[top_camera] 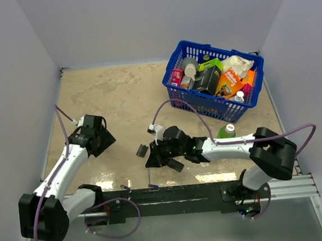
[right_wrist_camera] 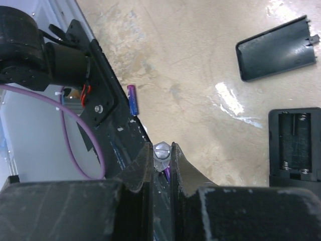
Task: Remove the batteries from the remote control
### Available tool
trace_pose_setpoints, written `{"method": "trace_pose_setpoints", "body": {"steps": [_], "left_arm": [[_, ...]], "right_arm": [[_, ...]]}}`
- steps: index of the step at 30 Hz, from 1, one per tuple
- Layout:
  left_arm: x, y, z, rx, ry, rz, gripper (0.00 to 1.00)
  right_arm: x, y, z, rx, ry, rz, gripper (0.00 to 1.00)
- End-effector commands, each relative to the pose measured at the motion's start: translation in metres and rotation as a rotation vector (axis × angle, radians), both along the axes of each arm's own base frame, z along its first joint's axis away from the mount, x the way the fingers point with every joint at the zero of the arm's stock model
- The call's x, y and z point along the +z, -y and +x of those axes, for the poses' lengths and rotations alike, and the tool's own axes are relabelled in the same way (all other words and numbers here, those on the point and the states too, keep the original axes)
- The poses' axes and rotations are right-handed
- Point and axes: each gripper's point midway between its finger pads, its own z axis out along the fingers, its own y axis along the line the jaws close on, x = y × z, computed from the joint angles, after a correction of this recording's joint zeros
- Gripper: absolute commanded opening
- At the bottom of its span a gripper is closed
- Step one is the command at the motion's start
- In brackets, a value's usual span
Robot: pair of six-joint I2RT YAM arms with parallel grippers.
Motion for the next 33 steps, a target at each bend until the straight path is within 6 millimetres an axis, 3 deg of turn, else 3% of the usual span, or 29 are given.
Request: {"method": "trace_pose_setpoints", "body": {"steps": [1,9,22,27,29,33], "left_arm": [[-0.001,-0.004,-0.011,0.146,-0.008,-0.049,0.65],[-0.004,-0.014,-0.021,0.245,-0.037,-0.028,0.66],[0.007,-0.025,-0.003,0.242,0.009,0.045,0.66],[0.029,-0.041,0.012,0.270,0.060,0.123,0.67],[0.034,-0.047,0.016,0.277,0.066,0.147,0.67],[0.031,-0.050,0.019,0.265,0.052,0.142,0.68]], "right_arm": [[0.007,0.007,0.019,-0.062,0.117,-0.039,0.00],[0.017,0.010,0.034,-0.112,0.180,-0.074,0.00],[0.054,-0.002,0.034,-0.085,0.191,-0.001,0.00],[0.077,-0.024,0.018,-0.038,0.121,0.167,0.00],[0.075,-0.032,0.013,-0.041,0.075,0.201,0.00],[0.081,-0.053,0.009,-0.066,0.051,0.287,0.00]]}}
